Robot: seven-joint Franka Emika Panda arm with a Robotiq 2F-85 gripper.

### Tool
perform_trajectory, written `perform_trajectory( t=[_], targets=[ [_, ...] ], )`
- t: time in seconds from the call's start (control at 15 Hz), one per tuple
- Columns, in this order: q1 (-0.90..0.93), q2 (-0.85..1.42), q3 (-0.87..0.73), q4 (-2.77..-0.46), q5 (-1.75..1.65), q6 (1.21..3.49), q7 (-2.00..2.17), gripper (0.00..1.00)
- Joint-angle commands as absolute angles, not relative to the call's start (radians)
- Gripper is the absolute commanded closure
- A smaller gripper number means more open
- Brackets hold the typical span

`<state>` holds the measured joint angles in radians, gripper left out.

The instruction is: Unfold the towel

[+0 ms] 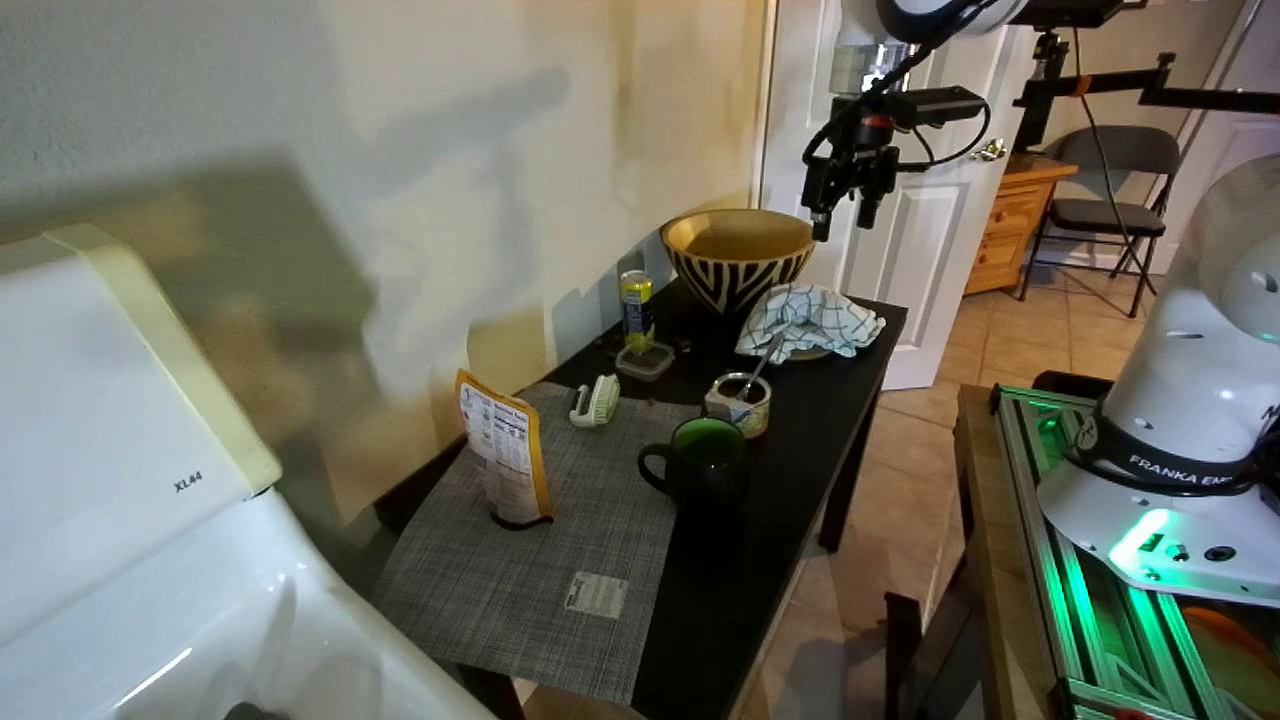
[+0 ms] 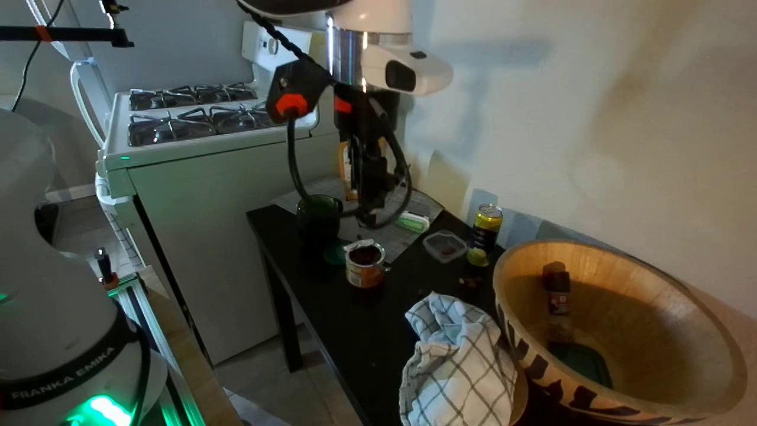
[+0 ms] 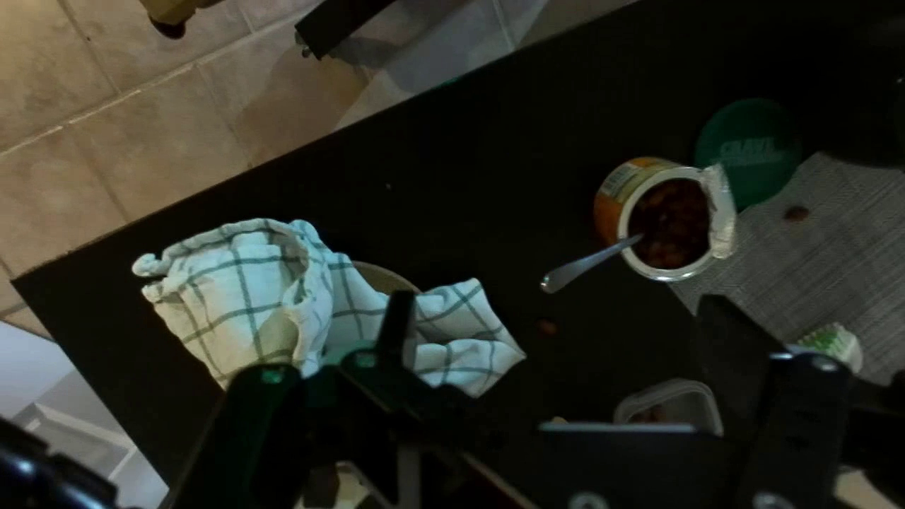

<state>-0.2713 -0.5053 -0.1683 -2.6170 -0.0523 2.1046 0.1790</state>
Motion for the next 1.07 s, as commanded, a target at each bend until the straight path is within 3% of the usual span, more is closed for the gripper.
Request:
perform_trajectory(
  t=[0.0,0.27,0.33,0.67,1.0],
  targets=[
    [-0.316,-0.393,-0.276,-2.569,-0.043,2.083,0.047,0.00],
    [-0.374,-0.255,-0.347,-2.487,-0.039,2.068,0.058,0.00],
    [-0.366,-0.345,-0.328,-2.560,-0.050,2.101,0.049,0.00],
    [-0.368,-0.325,-0.326,-2.543,-0.051,2.100,0.045,0.00],
    [-0.382,-0.265,-0.360,-2.577,-0.018,2.291,0.050,0.00]
  ],
)
